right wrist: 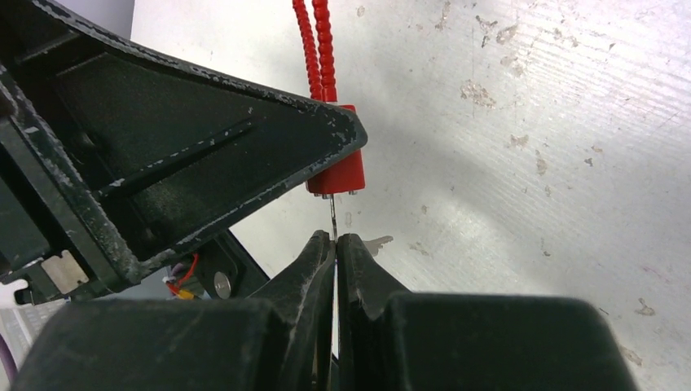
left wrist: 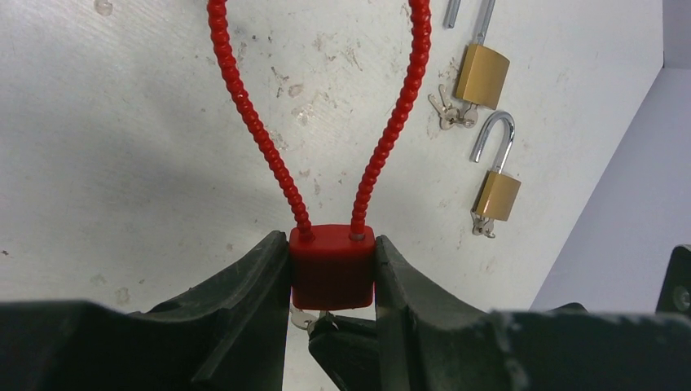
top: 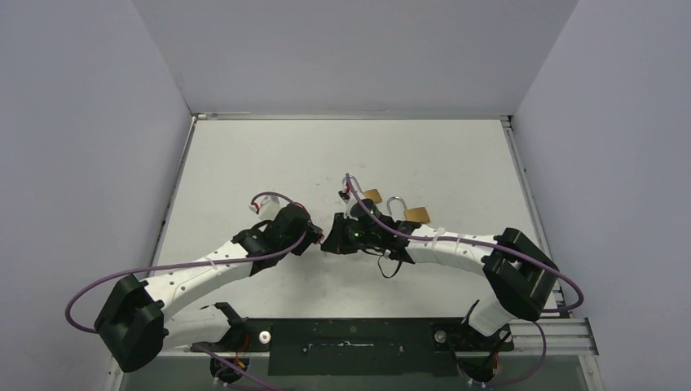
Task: Unlock with the key
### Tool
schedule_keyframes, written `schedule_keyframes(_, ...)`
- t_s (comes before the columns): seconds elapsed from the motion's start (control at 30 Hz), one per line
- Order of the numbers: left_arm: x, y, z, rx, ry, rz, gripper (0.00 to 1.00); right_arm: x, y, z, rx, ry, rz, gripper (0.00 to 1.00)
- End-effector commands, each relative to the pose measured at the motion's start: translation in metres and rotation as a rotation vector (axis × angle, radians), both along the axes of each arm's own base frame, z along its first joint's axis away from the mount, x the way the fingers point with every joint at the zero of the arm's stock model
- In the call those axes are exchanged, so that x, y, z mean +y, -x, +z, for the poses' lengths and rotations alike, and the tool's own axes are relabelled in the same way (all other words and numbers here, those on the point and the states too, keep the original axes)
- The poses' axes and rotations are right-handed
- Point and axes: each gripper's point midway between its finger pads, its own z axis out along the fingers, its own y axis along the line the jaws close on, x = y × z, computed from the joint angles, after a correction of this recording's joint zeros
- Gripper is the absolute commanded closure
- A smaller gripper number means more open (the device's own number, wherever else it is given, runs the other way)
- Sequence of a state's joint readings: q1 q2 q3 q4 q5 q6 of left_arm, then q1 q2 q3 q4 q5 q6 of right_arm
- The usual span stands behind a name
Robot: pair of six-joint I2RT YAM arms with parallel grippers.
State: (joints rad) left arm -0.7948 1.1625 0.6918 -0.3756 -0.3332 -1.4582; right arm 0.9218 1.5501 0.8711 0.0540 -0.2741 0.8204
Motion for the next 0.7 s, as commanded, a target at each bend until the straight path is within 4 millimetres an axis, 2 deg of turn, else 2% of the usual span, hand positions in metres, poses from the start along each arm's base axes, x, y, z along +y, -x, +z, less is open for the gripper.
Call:
schedule_keyframes(0.0,-0.057,0.042,0.034,0.066,0.261,-0.223,1.0,0.02,-0.058,0.074,-0.274,-0.25,-0.125,1.0)
schedule_keyframes(0.23,-0.064,0.044,0.038,0.051,0.278,-0.265,1.0,0.02,-0.058,0.073,-0.15,-0.324,-0.115,1.0)
schedule_keyframes(0.47,-0.062,0.045,0.043,0.04,0.29,-0.264,1.0,0.001,-0.066,0.067,-0.278,-0.276,-0.114,1.0)
schedule_keyframes(0.67,-0.069,0.051,0.045,0.055,0.327,-0.303,1.0,0.011,-0.073,0.072,-0.194,-0.269,-0.135,1.0)
